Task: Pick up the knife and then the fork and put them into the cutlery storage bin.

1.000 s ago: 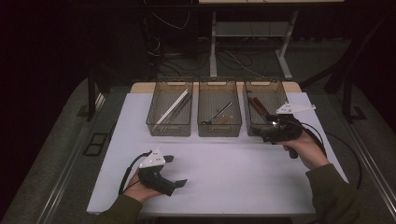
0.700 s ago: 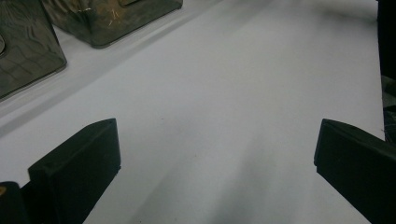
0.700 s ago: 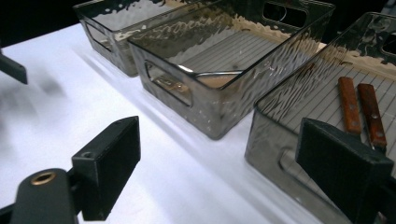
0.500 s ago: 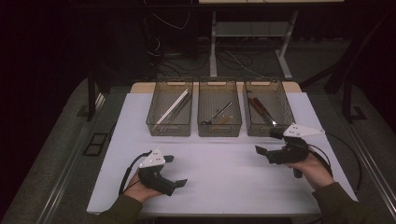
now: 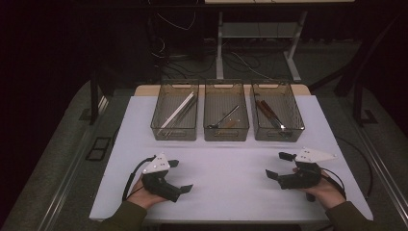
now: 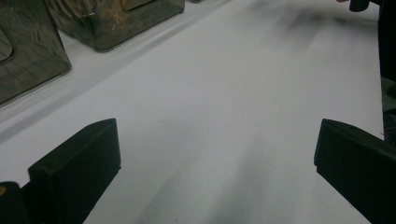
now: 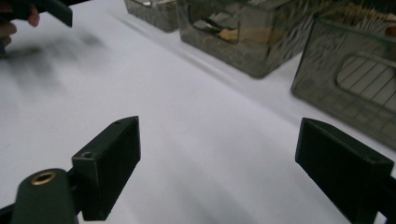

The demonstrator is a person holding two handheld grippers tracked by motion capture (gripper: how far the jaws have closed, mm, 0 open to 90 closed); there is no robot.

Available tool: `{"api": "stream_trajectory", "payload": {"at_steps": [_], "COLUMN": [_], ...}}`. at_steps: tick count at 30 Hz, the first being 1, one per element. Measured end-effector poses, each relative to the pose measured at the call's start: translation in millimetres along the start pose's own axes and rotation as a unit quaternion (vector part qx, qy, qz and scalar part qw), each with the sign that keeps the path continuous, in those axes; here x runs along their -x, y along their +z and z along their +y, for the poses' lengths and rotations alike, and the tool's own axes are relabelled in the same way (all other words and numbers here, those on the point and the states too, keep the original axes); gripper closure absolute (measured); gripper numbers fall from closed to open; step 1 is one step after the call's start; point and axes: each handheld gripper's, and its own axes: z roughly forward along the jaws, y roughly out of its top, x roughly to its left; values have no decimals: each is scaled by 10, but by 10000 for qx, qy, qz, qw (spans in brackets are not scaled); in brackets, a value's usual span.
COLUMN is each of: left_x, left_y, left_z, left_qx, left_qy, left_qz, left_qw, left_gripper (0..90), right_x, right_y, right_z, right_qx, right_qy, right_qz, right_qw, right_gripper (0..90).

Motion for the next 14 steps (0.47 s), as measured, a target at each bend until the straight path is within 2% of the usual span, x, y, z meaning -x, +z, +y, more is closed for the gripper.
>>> {"api": "stream_trajectory", "payload": {"at_steps": [2, 5, 10, 14], "left_x": [-2, -1, -2, -4], "left_y": [-5, -7, -11, -6], "left_z": [0, 0, -1, -4], "left_qx": [7, 29, 35, -23], "left_qy": [8, -8, -21, -28], "left_qz": [6, 11, 37, 69], "left_qw": [10000, 10000, 10000, 10000], "left_gripper": [0, 0, 0, 0], "right_x": [-7, 2, -1, 10], "right_y": [-20, -52, -71, -82], "right_z": [-42, -99, -165, -154], "right_qx": [-60, -96, -217, -141], "right_qy": [-68, 11, 13, 31], "right_qz": [-11, 12, 6, -5], "right_qw": [10000, 10000, 9998, 9999], "right_gripper": [141, 141, 141, 141]}}
